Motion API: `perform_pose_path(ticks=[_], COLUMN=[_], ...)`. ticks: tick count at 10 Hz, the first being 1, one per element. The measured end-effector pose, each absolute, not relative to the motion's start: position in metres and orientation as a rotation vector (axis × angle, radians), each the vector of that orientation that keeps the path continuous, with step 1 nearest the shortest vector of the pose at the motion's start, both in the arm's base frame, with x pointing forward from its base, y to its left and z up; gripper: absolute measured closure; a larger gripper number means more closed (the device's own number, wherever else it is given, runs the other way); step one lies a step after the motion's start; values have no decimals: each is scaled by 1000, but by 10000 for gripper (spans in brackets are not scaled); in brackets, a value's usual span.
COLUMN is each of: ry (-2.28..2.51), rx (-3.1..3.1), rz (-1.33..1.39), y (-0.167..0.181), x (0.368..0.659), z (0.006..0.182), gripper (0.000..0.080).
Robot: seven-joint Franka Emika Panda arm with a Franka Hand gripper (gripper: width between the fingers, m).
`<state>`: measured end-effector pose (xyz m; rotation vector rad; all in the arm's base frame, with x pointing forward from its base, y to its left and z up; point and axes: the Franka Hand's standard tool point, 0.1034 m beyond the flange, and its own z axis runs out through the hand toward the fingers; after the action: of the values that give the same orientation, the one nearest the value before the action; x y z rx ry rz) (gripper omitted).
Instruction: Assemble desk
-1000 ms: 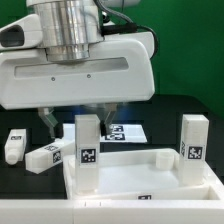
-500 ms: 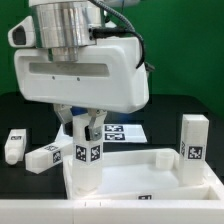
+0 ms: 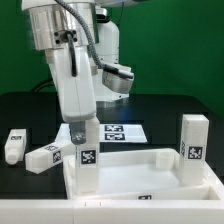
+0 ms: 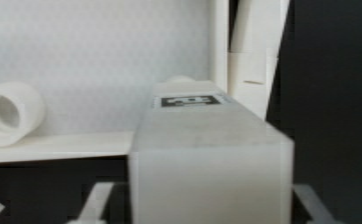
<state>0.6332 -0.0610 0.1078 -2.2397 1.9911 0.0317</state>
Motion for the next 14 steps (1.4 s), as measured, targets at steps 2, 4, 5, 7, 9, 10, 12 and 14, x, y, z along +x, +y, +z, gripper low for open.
perform_pose_path(ticks=[2, 4, 5, 7, 9, 10, 12, 14], ry=[1908, 1434, 1241, 1045, 799, 448, 131, 222], rx=[-2315, -2640, -2739, -2830, -2916, -3023, -3056, -3047], rz=[22, -29, -31, -35, -59, -135, -173, -166], y=[-61, -55, -51, -53, -53, -53, -46, -47], x=[633, 635, 634, 632, 633, 637, 637, 636], z=[108, 110, 110, 109, 110, 113, 116, 114], gripper=[509, 344, 191, 162, 151, 150, 150, 199])
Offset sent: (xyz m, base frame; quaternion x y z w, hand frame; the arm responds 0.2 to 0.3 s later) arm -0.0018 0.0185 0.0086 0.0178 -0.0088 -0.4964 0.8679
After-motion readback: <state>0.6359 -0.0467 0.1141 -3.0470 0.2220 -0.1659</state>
